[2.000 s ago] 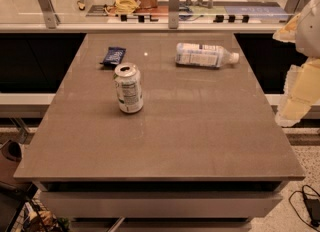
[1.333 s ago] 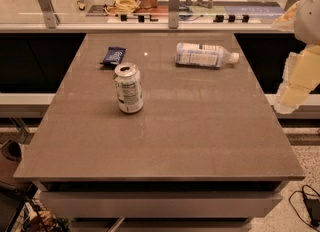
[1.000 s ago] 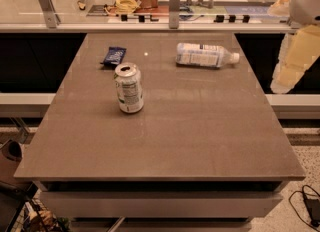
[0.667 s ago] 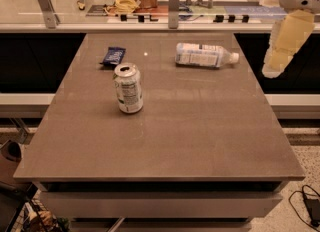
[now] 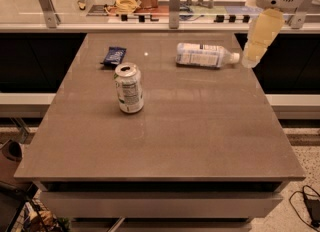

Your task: Pick blue plastic bottle

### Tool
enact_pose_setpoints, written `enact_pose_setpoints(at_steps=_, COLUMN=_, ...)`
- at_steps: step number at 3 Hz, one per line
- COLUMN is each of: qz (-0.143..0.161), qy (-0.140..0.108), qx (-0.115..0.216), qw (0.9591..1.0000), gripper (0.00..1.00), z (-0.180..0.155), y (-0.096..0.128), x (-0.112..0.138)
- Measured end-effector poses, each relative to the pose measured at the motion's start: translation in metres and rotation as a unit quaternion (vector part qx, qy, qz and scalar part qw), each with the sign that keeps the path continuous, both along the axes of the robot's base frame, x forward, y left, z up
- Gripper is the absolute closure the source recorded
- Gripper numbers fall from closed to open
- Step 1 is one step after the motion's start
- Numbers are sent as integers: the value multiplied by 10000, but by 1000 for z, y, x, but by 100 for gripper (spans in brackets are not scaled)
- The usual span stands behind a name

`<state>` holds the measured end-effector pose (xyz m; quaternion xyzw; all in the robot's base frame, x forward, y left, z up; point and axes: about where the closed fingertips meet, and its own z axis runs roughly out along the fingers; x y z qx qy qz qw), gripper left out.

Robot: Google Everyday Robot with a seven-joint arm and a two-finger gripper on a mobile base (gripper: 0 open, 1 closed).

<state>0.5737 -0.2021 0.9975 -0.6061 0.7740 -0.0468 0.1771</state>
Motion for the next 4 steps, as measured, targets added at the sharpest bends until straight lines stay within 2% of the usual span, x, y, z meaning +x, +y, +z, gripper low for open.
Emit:
enact_pose_setpoints(at_steps=1, qz=-75, qy=-68, qx=156, qw=9998, gripper=0, z=-13, y=9, x=25)
enact_pose_setpoints(at_steps=3, qz=-86, qy=-570, qx=617, qw=9964, gripper=0, z=-27, y=19, x=75)
enact_pose_setpoints(at_steps=4, qz=-40, qy=-559, qx=792, qw=9953, gripper=0, z=-44, y=29, x=102)
